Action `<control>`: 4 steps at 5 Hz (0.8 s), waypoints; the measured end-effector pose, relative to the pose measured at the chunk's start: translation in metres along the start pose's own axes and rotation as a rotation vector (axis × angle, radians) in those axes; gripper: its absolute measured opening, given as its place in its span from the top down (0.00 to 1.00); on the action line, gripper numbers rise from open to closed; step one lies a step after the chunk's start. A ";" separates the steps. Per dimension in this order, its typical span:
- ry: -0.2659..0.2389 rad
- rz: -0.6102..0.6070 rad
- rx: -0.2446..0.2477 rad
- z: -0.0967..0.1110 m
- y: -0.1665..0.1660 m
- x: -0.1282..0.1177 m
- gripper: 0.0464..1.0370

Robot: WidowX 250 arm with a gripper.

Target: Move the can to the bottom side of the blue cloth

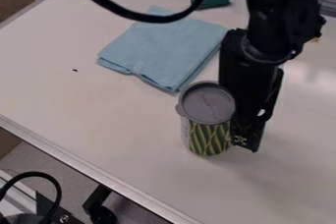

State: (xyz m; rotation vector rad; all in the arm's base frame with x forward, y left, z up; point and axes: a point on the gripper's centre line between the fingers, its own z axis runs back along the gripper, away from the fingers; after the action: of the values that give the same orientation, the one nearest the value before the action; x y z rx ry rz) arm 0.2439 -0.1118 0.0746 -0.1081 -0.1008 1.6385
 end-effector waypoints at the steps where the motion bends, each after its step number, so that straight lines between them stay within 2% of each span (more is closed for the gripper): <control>1: -0.044 -0.017 0.001 -0.012 -0.002 0.005 0.04; 2: -0.056 -0.026 -0.006 -0.019 -0.002 0.016 0.04; 3: -0.036 -0.045 0.047 -0.020 0.000 0.026 0.04; 4: -0.044 -0.064 0.038 -0.016 0.002 0.039 0.04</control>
State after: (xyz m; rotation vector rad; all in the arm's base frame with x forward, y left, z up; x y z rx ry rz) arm 0.2417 -0.0734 0.0585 -0.0393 -0.1055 1.5787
